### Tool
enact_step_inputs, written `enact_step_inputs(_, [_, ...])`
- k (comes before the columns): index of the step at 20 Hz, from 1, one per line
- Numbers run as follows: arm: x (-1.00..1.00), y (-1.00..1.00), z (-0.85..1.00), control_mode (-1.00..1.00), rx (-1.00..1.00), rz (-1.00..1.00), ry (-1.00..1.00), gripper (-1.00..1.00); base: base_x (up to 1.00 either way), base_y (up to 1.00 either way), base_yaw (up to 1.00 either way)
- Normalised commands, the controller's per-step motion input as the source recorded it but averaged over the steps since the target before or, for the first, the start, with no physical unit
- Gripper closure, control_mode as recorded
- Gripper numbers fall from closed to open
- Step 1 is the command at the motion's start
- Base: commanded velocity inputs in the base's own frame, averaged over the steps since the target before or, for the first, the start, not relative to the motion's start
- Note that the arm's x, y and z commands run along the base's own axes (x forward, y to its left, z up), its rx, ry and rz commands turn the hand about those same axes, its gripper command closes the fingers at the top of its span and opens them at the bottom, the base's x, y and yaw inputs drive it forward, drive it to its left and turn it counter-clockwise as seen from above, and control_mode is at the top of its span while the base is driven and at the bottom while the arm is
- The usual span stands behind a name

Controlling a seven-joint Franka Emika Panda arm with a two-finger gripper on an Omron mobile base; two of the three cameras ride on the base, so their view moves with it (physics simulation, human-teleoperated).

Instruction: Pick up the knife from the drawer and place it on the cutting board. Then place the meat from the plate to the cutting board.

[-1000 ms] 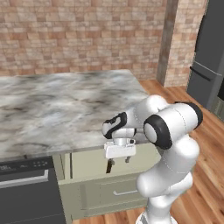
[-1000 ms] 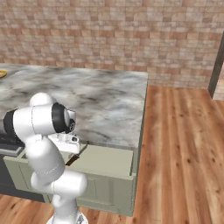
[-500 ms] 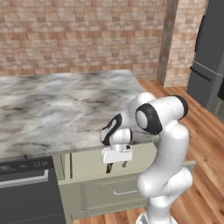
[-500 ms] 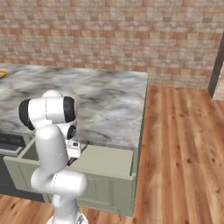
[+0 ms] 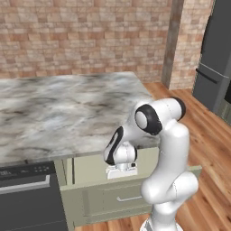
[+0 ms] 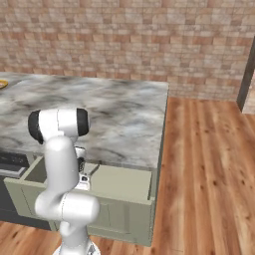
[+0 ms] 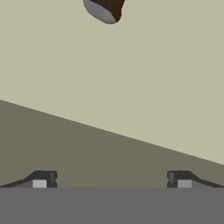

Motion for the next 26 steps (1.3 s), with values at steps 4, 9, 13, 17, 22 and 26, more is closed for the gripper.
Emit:
enact_step_inputs(4, [-0.70,0.00,-0.24,-1.00,0.03,0.00,-0.01,-1.00,0.00,0.00,0.00])
enact_step_inputs(9, [-0.97,0.00,-0.02,-1.00,0.04,0.00,-0.11,-1.00,0.00,0.00,0.00])
enact_step_inputs(13, [-0.95,0.00,0.03,-1.00,0.01,0.00,-0.15,-1.00,0.00,0.00,0.00])
enact_step_inputs(17, [0.02,0.00,0.31,-1.00,0.00,-0.01,-0.15,-1.00,0.00,0.00,0.00])
enact_step_inputs(22, [0.52,0.00,0.39,-1.00,0.00,0.00,-0.16,-1.00,0.00,0.00,0.00])
enact_step_inputs(26, [0.46,-0.03,0.14,-1.00,0.00,0.00,-0.14,-1.00,0.00,0.00,0.00])
